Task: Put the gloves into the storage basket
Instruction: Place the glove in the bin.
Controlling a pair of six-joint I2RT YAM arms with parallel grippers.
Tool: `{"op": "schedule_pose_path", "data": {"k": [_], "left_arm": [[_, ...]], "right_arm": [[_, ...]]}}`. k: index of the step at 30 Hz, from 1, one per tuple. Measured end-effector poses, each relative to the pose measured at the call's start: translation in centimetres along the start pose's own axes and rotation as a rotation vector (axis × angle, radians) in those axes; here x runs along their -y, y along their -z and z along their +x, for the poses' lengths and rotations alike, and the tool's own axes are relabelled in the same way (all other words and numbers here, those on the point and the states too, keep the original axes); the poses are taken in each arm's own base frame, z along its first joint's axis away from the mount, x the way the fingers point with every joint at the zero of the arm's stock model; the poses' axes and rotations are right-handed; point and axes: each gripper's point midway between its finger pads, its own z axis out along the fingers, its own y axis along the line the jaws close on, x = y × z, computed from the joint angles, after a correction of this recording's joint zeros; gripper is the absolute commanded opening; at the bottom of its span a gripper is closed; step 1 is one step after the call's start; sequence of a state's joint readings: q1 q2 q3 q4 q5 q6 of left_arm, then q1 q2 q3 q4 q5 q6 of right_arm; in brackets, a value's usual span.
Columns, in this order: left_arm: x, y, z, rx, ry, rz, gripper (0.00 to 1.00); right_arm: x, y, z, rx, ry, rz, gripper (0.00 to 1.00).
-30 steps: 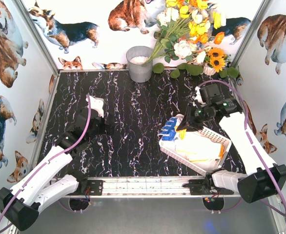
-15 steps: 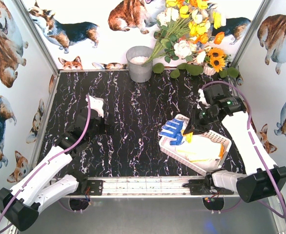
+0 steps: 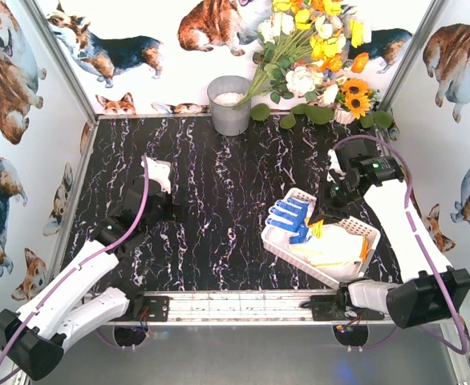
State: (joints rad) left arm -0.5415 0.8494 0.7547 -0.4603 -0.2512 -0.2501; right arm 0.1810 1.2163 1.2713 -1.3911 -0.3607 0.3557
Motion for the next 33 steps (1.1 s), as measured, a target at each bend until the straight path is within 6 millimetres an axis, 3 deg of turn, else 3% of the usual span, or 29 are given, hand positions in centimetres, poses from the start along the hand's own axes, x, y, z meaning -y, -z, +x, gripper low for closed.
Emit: {"op": "schedule_pose_path", "data": {"k": [19,33], "left_arm": [[0.0,0.2,-0.2,0.008,0.003,0.004,1.0],[0.0,-0.1,0.5,-0.002,0.0,0.004,1.0]], "right_arm": [[3.5,-0.9,0.6,-0.1,0.0,0.153,0.0],[3.0,-0.1,0.6,-0.101,0.008,0.143,0.0]]}}
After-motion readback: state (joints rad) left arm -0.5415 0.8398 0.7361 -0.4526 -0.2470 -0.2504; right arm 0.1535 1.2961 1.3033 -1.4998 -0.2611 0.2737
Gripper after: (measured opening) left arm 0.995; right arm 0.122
